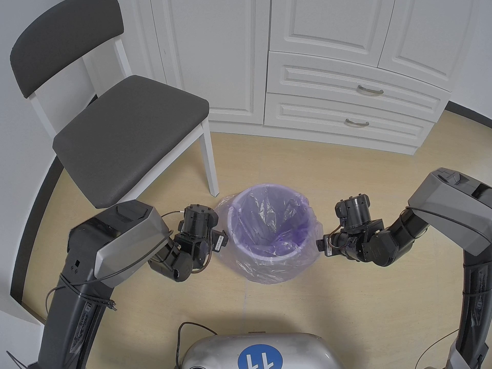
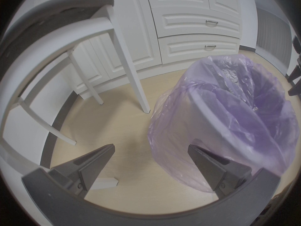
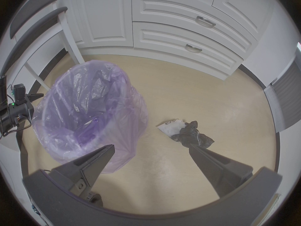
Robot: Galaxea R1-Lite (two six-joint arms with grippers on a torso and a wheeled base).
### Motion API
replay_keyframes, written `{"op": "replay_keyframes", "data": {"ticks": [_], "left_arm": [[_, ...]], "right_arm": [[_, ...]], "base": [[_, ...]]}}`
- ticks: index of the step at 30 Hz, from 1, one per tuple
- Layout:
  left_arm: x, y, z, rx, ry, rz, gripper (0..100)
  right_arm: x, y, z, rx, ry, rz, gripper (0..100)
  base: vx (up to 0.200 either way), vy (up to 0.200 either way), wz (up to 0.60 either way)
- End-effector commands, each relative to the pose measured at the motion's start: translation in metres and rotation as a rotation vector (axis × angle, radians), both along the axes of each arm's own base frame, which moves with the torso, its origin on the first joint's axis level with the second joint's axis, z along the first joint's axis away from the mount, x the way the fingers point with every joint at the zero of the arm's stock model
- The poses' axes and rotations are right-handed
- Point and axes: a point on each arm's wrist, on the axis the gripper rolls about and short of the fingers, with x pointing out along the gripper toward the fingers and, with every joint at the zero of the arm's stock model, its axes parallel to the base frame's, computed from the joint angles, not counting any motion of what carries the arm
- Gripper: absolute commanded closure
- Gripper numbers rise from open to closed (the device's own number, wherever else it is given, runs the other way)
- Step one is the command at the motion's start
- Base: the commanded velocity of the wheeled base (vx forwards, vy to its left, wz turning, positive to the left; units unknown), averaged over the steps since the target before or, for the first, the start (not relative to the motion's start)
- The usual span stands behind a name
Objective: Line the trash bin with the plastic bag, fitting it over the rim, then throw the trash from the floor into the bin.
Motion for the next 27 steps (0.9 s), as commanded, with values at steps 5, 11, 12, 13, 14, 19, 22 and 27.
{"op": "replay_keyframes", "data": {"ticks": [5,11,12,13,14,19,22,27], "left_arm": [[0.061,-0.002,-0.047,-0.018,0.113,-0.019,0],[0.066,0.002,-0.061,-0.021,0.205,-0.067,0],[0.065,0.004,-0.062,-0.024,0.225,-0.079,0],[0.065,0.004,-0.062,-0.031,0.239,-0.097,0],[0.065,0.004,-0.062,-0.031,0.239,-0.097,0],[0.066,0.013,-0.065,-0.015,0.278,-0.141,0],[0.068,0.018,-0.067,-0.006,0.271,-0.136,0],[0.072,0.026,-0.066,-0.016,0.249,-0.112,0]], "right_arm": [[0.033,-0.015,-0.036,0.011,0.001,-0.066,0],[0.044,-0.012,-0.06,0.036,0.003,-0.051,0],[0.047,-0.012,-0.065,0.047,0.001,-0.056,0],[0.049,-0.011,-0.069,0.06,0.0,-0.062,0],[0.049,-0.011,-0.069,0.06,0.0,-0.062,0],[0.056,-0.008,-0.08,0.098,-0.001,-0.073,0],[0.059,-0.006,-0.079,0.136,0.007,-0.057,0],[0.061,-0.001,-0.077,0.164,0.063,-0.012,0]], "base": [[0.0,0.0,0.0],[0.0,0.0,0.0],[0.0,0.0,0.0],[0.0,0.0,0.0],[0.0,0.0,0.0],[0.0,0.0,0.0],[0.0,0.0,0.0],[0.0,0.0,0.0]]}}
